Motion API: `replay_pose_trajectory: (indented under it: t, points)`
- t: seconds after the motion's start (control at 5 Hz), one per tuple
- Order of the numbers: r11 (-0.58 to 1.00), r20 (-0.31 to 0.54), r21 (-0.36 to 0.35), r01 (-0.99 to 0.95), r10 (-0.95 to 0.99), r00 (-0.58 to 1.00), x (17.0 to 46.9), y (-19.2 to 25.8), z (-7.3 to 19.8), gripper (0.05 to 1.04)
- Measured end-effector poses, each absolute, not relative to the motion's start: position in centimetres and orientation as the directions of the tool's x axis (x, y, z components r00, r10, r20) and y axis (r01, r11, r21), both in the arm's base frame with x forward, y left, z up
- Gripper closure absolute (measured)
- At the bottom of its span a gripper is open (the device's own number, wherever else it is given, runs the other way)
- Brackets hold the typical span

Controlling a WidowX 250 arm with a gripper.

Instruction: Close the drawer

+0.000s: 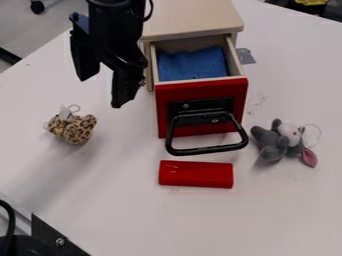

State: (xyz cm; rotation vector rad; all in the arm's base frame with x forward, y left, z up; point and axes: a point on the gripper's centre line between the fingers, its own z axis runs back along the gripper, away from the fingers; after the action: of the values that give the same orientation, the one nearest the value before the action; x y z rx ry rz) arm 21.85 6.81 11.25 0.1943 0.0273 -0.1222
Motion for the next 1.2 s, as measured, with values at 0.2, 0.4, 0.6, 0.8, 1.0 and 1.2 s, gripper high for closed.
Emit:
replay_pose_trajectory:
  t: [0.2, 0.4, 0.6, 0.8, 1.0, 1.2]
  points:
    - [0.974, -0.055, 0.185, 0.128, -0.120, 0.991, 21.7, 6.7, 10.9, 0.083]
    - [0.941, -0.066, 0.213, 0.264, -0.256, 0.965, 21.4, 6.0, 10.7, 0.083]
    - [0.895, -0.065, 0.243, 0.374, -0.370, 0.927, 21.0, 4.8, 10.8, 0.084]
    - [0.813, -0.101, 0.290, 0.505, -0.499, 0.861, 21.1, 3.5, 10.6, 0.083]
    - [0.721, -0.138, 0.298, 0.626, -0.616, 0.775, 20.9, 2.6, 9.9, 0.084]
    - [0.600, -0.185, 0.312, 0.737, -0.722, 0.667, 20.7, 1.6, 9.3, 0.083]
